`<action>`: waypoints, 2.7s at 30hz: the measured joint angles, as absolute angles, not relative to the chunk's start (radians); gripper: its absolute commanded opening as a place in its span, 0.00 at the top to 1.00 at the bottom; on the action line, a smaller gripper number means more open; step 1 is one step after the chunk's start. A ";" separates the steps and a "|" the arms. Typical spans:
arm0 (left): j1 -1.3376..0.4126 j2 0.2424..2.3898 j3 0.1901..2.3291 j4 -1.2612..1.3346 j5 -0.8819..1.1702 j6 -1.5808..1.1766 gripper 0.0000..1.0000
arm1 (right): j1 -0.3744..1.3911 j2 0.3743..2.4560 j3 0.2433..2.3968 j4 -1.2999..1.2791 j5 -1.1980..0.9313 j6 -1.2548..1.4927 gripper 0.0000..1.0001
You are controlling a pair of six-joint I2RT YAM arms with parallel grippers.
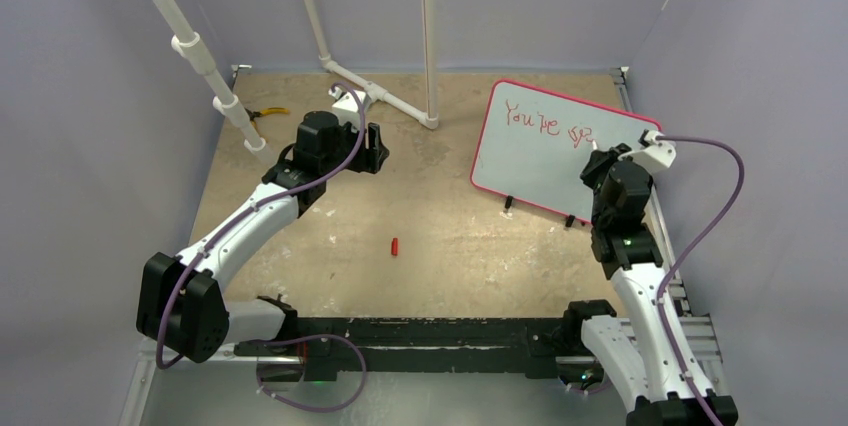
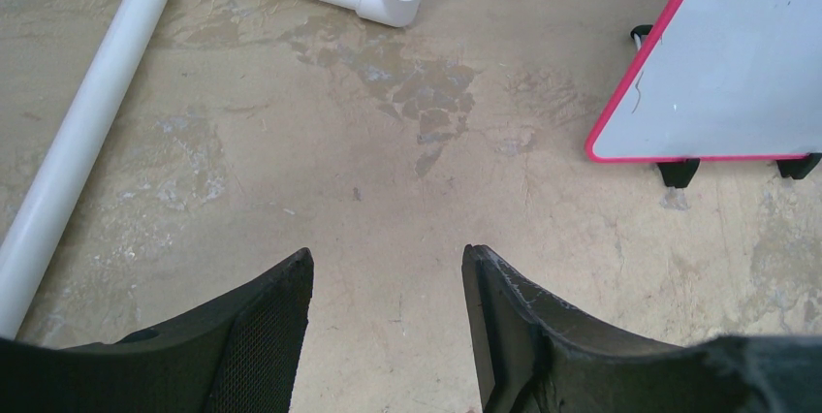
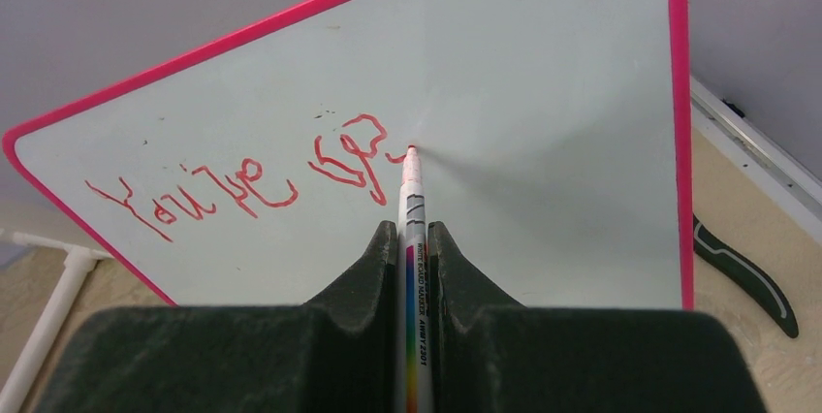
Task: Write a sentence on the whiteboard
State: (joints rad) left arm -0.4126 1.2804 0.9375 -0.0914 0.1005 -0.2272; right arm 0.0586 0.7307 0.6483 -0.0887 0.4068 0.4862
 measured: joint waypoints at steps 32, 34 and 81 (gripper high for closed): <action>-0.413 1.280 0.937 -0.091 0.101 -0.228 0.43 | 0.059 0.751 0.648 -0.090 0.349 0.480 1.00; -0.413 1.280 0.937 -0.091 0.101 -0.228 0.43 | 0.059 0.752 0.648 -0.097 0.350 0.484 1.00; -0.413 1.280 0.936 -0.091 0.101 -0.229 0.43 | 0.058 0.731 0.653 -0.081 0.478 0.488 1.00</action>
State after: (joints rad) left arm -0.4126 1.2804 0.9363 -0.0910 0.1009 -0.2291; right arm 0.0578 0.7315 0.6529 -0.0814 0.4782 0.4881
